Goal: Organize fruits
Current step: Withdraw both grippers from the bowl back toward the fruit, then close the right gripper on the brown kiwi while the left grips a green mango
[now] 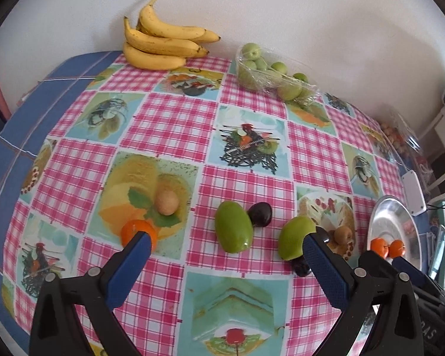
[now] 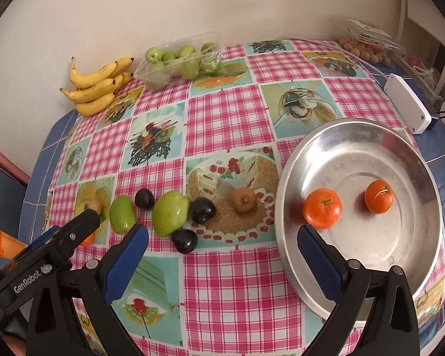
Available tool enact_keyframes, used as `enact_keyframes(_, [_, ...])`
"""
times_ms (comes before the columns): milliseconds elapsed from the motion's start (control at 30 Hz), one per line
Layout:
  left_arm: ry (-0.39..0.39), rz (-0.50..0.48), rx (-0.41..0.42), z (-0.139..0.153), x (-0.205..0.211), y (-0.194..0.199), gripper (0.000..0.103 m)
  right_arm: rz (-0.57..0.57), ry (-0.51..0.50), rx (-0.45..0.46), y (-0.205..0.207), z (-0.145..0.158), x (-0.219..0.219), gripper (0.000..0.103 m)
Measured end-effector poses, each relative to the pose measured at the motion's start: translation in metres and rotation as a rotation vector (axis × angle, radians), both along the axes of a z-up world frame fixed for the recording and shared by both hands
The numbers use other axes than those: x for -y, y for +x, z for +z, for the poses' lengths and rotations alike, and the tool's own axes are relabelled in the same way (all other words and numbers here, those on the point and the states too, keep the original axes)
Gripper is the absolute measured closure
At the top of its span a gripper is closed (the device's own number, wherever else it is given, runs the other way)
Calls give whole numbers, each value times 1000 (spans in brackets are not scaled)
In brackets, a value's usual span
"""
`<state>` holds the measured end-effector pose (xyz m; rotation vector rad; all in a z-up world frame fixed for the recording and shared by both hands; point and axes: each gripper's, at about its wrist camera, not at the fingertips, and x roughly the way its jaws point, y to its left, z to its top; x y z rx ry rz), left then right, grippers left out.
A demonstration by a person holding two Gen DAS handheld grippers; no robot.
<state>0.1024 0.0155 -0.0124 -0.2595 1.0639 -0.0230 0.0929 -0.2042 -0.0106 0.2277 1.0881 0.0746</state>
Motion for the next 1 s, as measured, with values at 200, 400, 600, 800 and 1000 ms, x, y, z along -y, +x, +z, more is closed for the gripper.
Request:
enact_keyframes(200, [0, -31, -13, -3, 7, 7, 0, -13, -7, 8, 8, -1, 8, 22])
enact_keyframes(400, [26, -63, 15, -2, 13, 16, 1, 13, -44, -13, 21, -8, 4, 45])
enact_keyframes(600, [1, -65, -37, -17, 12, 28, 14, 50, -77, -45, 35, -20, -4, 54])
enact_keyframes(800, [-32, -59, -81, -30, 8, 36, 21, 52, -111, -75, 46, -31, -7, 64])
enact_keyframes(1000, [-70, -38, -126, -43, 2, 42, 40, 42, -140, -97, 53, -43, -6, 73])
